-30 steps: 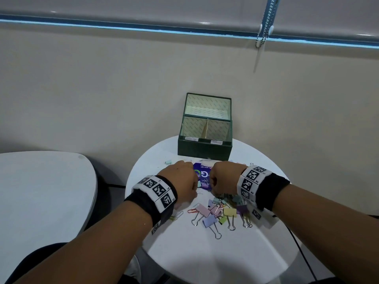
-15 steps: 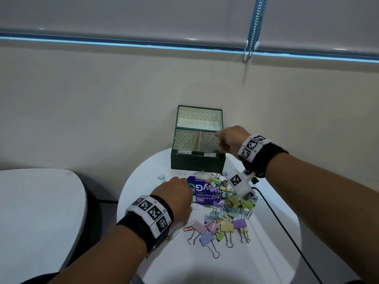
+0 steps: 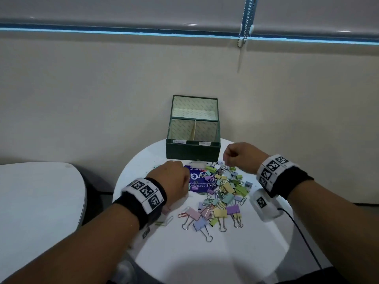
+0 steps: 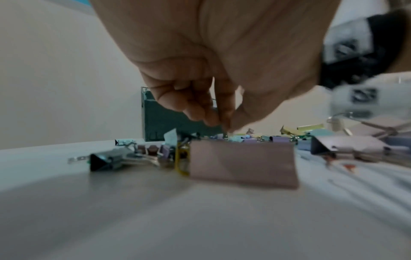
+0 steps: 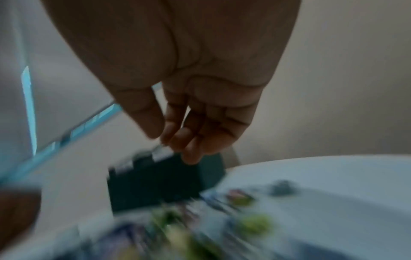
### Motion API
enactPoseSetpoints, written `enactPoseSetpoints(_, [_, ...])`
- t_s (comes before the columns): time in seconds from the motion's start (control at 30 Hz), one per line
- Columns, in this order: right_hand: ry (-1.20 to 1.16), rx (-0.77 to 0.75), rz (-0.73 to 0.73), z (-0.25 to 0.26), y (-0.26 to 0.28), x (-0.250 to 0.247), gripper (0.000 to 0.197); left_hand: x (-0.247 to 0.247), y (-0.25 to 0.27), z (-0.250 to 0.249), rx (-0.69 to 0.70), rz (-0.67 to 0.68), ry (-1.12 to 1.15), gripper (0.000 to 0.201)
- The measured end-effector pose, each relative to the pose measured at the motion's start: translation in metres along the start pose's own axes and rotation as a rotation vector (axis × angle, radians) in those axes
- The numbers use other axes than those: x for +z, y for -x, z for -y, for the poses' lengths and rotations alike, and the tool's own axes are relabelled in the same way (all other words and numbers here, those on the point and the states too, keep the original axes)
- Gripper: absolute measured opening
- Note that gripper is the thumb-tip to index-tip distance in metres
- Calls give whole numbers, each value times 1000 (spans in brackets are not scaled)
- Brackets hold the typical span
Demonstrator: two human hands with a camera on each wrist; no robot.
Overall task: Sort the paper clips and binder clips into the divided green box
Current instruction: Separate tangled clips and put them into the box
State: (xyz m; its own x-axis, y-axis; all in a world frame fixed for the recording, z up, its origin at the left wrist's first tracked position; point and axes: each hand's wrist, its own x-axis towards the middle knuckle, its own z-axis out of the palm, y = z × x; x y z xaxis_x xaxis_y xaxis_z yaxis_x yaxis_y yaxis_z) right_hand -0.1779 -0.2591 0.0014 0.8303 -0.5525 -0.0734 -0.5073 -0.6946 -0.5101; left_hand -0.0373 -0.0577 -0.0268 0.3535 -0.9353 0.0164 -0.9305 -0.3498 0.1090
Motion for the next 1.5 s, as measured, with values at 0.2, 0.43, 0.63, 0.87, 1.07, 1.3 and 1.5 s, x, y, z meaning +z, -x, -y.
enactPoseSetpoints(0.2, [141,67,82,-37,12,17,19,-34,-43,0,-82,-82,232,14])
enactPoseSetpoints(0.43, [112,49,19,-35,-4,28,31,-53,-121,-7,-142,-177,151,18])
enactPoseSetpoints(0.63, [125,-4,61,-33,-11,30,20,-35,-144,-11,-178,-106,98,24])
enactPoseSetpoints(0.87, [100,-58,6,-31,-15,33,12,-29,-104,-27,88,-147,119,20])
enactPoseSetpoints(1.07, [-68,-171,-114,-27,-10,33,12,-9,-82,-34,152,131,121,39])
enactPoseSetpoints(1.3, [-77,-201,-158,-28,-8,30,10,-19,-80,-23,-103,46,643,5])
enactPoseSetpoints(1.5, [-242,-168,-55,-26,-6,29,29,-19,-76,-20,-182,184,1089,17])
